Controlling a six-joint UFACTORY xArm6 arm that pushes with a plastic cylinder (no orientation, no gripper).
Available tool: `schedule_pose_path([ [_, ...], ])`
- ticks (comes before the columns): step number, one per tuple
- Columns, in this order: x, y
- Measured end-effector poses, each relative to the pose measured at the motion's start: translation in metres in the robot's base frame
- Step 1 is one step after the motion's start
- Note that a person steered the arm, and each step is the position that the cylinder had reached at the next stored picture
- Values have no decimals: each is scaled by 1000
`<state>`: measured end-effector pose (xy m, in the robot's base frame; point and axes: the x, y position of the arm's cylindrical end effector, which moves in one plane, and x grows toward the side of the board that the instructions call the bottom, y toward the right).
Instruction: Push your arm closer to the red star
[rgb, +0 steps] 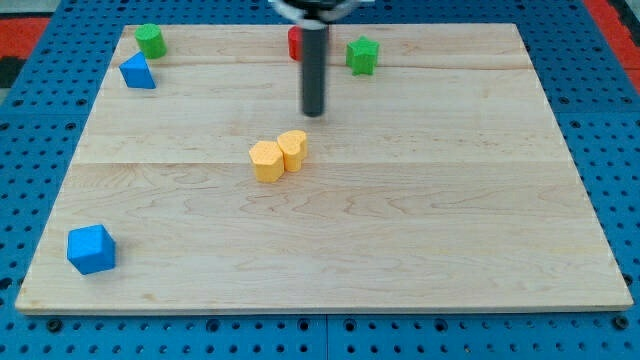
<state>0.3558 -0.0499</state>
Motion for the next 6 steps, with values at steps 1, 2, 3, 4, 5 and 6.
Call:
schedule_pose_path([
  [1, -14, -113],
  [2, -54, -166],
  [3, -112, -151],
  [4, -147, -109],
  [5, -164, -76],
  [6, -164, -54],
])
